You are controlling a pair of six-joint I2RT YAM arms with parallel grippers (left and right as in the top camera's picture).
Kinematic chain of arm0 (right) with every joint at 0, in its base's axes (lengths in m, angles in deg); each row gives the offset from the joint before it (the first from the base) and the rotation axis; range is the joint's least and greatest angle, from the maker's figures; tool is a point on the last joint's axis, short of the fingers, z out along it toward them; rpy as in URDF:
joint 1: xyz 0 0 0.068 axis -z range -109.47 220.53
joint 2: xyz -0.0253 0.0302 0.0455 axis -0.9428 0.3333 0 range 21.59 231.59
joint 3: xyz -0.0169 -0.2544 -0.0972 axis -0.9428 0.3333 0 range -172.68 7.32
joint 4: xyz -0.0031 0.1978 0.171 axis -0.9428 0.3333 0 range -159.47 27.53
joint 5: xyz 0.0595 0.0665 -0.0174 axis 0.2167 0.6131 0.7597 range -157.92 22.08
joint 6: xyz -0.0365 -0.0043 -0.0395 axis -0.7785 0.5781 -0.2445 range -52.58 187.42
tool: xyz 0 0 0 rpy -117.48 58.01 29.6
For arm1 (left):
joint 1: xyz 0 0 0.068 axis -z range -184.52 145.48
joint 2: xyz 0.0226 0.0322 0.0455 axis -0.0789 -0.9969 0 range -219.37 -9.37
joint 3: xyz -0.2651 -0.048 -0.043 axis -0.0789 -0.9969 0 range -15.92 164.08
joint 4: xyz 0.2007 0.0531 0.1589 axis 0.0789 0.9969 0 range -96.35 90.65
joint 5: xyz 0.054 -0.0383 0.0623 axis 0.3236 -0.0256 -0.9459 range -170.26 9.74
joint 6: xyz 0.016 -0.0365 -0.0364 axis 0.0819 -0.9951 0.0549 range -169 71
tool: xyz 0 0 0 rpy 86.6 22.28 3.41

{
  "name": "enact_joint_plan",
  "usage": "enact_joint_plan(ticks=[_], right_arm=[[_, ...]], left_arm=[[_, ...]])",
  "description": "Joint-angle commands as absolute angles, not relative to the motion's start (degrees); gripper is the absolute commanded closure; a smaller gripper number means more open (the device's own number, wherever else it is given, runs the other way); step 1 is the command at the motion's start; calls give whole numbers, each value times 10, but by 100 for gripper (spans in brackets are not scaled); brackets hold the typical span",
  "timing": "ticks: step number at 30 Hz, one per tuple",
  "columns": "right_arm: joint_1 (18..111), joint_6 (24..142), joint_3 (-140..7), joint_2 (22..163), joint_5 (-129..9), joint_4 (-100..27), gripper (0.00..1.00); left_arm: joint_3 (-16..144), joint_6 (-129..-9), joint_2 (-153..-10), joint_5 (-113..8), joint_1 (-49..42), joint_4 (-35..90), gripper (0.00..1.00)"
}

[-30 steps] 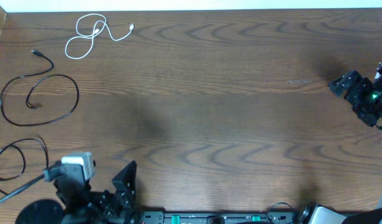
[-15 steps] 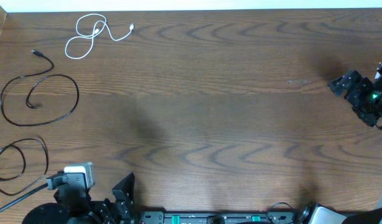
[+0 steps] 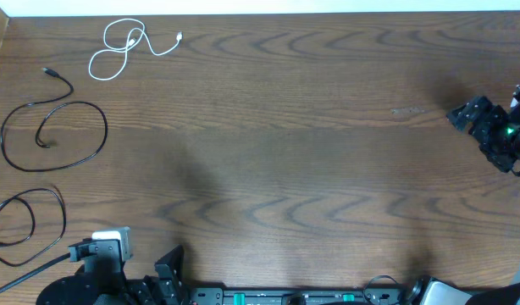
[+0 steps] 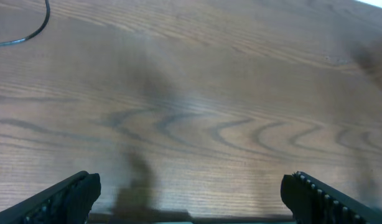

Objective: Untangle cables

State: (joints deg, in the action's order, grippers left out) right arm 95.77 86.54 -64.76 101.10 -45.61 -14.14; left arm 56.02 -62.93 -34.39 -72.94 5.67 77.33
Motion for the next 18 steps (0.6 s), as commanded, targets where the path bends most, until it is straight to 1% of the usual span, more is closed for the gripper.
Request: enact_joint_plan(ticks=[1, 5, 8, 12, 15, 18], right_arm=[[956, 871, -657, 1010, -453, -142, 1], [956, 871, -657, 1010, -453, -142, 1], [956, 871, -657, 1010, -453, -142, 1], [956, 871, -657, 1010, -453, -142, 1], [956, 871, -657, 1010, -453, -141, 1], [956, 871, -657, 1010, -453, -142, 1]], left_arm=[[563, -634, -343, -739, 58, 776, 2], [562, -635, -343, -737, 58, 772, 2], [549, -617, -339, -737, 58, 745, 2], [459, -535, -303, -732, 57, 627, 2], [364, -455, -260, -686, 43, 523, 1], [284, -386, -220, -643, 24, 443, 1]])
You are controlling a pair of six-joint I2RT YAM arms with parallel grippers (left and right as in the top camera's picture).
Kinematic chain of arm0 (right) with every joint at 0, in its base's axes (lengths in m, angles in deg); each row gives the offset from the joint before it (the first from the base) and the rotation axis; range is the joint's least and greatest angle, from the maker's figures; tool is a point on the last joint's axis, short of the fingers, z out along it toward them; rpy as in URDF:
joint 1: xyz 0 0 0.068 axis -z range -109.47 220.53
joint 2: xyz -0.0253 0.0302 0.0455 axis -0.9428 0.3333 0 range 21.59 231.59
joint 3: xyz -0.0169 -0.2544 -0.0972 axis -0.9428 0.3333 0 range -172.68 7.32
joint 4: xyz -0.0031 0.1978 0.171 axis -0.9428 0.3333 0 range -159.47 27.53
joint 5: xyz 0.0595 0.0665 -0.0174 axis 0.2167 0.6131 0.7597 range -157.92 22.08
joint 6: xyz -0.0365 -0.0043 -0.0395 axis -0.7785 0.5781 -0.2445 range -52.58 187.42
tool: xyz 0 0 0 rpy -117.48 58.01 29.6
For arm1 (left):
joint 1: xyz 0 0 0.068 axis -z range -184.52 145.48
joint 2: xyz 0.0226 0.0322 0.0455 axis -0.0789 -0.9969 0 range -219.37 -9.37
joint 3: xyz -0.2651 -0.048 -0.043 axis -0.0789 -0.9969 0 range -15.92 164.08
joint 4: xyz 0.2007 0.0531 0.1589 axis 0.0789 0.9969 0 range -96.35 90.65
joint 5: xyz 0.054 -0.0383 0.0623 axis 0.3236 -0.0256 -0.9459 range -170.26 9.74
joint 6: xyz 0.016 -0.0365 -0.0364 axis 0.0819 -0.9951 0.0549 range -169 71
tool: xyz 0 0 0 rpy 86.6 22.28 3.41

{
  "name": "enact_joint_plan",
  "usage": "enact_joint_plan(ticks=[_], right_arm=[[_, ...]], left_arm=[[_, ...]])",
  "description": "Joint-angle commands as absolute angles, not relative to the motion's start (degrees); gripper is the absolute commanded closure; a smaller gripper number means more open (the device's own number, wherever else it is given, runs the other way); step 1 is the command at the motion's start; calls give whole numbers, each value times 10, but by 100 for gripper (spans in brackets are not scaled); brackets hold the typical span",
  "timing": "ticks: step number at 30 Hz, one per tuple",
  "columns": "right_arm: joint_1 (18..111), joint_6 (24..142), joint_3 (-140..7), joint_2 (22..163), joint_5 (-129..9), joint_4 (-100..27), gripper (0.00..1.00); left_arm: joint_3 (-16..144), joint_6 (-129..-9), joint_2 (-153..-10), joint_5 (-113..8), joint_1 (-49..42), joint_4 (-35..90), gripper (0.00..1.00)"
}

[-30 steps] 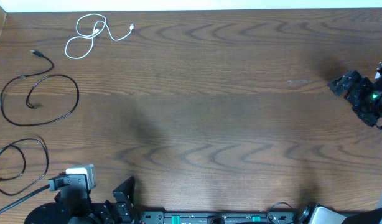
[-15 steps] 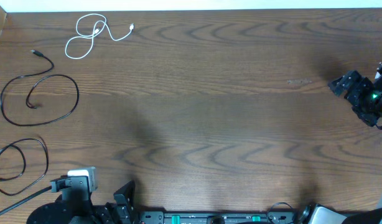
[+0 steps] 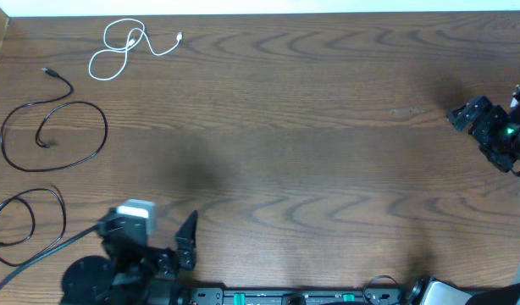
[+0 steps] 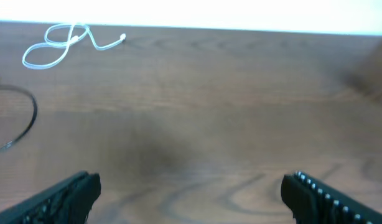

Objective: Untangle cables

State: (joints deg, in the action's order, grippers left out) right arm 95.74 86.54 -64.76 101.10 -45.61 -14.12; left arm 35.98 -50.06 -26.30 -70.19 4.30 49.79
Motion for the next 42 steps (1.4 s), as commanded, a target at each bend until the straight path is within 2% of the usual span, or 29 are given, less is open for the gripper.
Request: enact_joint_plan(ticks=[1, 9, 19, 25, 31, 42], right_arm=[[956, 871, -657, 1010, -453, -142, 1], [956, 871, -657, 1010, -453, -141, 1], [956, 871, -657, 1010, -453, -141, 1], [956, 871, -657, 1010, -453, -142, 1], [956, 871, -657, 1010, -453, -142, 1], [956, 871, -657, 1010, -453, -142, 1]], left_arm=[[267, -377, -210, -638, 19, 427, 1], [114, -370, -123, -638, -31, 293, 1], [-50, -378, -95, -639, -32, 62, 1], [-121, -466, -94, -680, -47, -35, 1], [-157, -468, -94, -680, -48, -71, 1], [-157, -474, -94, -706, -48, -30, 1]])
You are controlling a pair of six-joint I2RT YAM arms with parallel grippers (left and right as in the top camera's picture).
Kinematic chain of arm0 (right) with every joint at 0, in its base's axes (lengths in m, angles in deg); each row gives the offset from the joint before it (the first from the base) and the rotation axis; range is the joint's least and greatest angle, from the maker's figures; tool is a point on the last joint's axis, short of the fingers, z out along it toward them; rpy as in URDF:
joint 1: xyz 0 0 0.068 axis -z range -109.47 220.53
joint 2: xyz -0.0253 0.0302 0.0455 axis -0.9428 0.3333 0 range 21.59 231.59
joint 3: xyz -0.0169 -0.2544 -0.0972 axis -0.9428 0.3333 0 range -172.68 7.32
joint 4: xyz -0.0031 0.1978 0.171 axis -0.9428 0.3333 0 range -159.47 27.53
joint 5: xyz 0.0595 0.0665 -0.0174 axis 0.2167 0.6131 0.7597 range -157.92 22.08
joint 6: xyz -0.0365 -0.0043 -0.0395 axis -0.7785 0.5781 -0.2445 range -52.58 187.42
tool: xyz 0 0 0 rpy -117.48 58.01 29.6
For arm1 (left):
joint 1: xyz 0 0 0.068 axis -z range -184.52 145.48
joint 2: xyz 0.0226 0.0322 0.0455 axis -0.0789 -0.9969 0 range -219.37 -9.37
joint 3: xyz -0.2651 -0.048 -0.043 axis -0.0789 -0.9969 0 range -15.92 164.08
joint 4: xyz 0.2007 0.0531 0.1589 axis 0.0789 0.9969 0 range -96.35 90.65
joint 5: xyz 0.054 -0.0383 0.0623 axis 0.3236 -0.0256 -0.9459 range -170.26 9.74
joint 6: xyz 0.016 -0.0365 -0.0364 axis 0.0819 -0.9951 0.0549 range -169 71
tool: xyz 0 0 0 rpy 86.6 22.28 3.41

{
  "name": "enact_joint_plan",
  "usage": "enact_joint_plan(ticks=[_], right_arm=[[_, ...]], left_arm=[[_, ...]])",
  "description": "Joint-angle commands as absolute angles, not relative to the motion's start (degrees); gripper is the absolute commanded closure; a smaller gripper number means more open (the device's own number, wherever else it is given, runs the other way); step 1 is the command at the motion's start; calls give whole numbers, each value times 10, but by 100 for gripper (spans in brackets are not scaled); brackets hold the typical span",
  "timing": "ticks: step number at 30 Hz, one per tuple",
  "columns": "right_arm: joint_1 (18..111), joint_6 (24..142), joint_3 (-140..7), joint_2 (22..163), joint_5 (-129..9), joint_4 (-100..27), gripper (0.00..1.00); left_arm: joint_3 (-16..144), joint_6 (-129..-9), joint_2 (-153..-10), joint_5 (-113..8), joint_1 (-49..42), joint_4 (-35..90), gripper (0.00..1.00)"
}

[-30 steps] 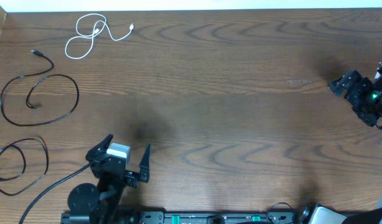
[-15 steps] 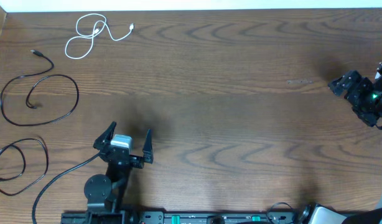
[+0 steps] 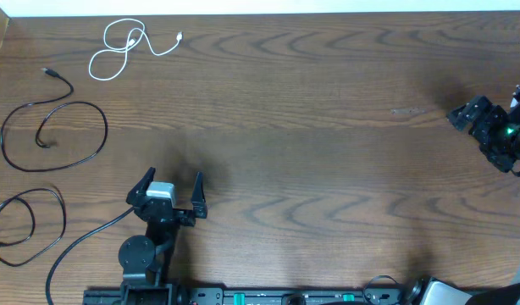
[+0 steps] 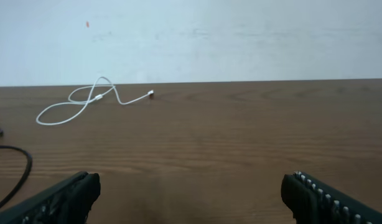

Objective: Untangle cables

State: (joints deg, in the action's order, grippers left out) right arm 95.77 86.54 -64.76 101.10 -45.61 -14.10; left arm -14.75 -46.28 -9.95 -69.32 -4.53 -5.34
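Three cables lie apart on the left of the wooden table. A white cable (image 3: 124,47) is looped at the far left, also seen as the white cable (image 4: 85,102) in the left wrist view. A black cable (image 3: 57,135) forms a ring below it, and another black cable (image 3: 27,224) coils at the near left edge. My left gripper (image 3: 173,185) stands open over bare wood near the front, well right of the black cables, fingers (image 4: 66,196) wide apart with nothing between them. My right gripper (image 3: 472,114) sits at the far right edge, nothing seen in it.
The table's far edge meets a white wall (image 4: 191,37). A thin black lead (image 3: 82,241) runs from the left arm toward the front edge. The arm bases and a rail (image 3: 268,296) line the front of the table.
My left gripper has moved away from the front edge, further onto the table and to the right, still open. Its camera now looks level at the white cable and the wall. The cables and right arm are unchanged.
My left gripper was open low at the front left edge, looking down at bare wood. Then it stood a little further in, with the white cable coming into its view. Now it is well onto the table, open. The three cables lay apart throughout.
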Motion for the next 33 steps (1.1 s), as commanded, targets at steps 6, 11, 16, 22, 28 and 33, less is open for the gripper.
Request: enact_joint_plan(ticks=[6, 11, 16, 22, 28, 33], right_arm=[[956, 871, -657, 1010, -453, -142, 1], [956, 871, -657, 1010, -453, -141, 1], [956, 871, -657, 1010, -453, -142, 1], [956, 871, -657, 1010, -453, -141, 1], [956, 871, -657, 1010, -453, -142, 1], [956, 871, -657, 1010, -453, -142, 1]], left_arm=[[-157, -507, -94, -725, -48, -27, 1], [-157, -552, -94, -752, -48, -25, 1], [-157, -528, -94, -750, -48, -25, 1], [-157, -490, -94, -744, -52, -25, 1], [-157, -491, -94, -742, -60, -25, 1], [-157, -491, -94, -741, -60, -26, 1]])
